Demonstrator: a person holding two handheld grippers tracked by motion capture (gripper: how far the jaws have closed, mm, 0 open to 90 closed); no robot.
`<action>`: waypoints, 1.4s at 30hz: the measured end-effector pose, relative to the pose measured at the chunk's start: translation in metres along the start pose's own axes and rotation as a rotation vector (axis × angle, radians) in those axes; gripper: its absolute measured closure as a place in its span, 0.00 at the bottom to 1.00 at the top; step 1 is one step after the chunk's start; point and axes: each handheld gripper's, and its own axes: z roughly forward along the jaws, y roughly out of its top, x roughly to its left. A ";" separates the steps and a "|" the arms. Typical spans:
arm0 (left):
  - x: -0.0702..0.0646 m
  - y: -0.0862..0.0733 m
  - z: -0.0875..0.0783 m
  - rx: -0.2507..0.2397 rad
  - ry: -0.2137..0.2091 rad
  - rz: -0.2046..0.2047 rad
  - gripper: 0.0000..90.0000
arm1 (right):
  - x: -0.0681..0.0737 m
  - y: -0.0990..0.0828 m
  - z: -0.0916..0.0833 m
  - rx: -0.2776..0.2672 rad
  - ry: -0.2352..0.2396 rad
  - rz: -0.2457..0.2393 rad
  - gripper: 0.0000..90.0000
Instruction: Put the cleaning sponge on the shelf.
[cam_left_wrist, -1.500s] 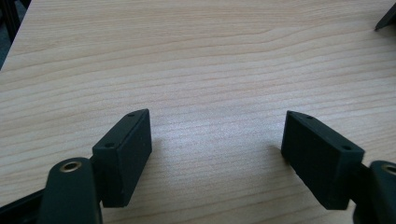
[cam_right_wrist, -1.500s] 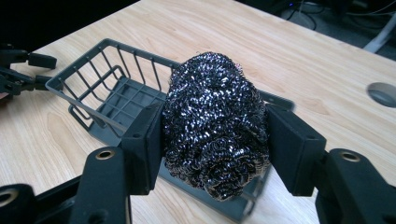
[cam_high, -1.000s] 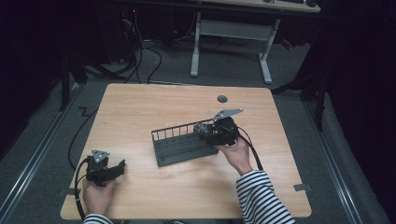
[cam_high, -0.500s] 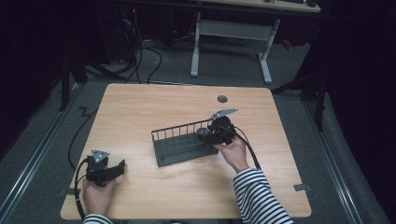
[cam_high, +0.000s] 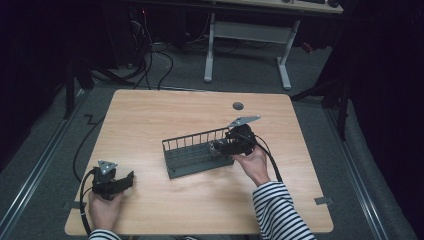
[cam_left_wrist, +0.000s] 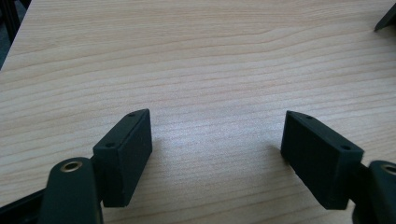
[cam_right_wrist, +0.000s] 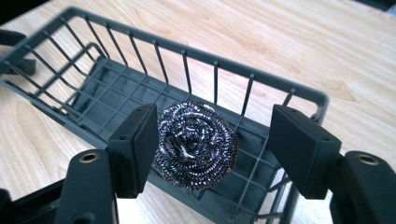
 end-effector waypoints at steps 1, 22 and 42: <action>0.000 0.000 0.000 0.001 -0.001 0.000 0.28 | 0.000 0.000 -0.003 -0.006 0.000 0.001 0.37; 0.000 0.000 0.000 0.000 0.002 0.002 0.28 | -0.014 -0.015 -0.078 -0.142 -0.099 0.024 0.40; 0.000 0.000 0.000 0.000 0.002 0.002 0.28 | -0.024 -0.050 -0.126 -0.207 -0.141 0.069 0.43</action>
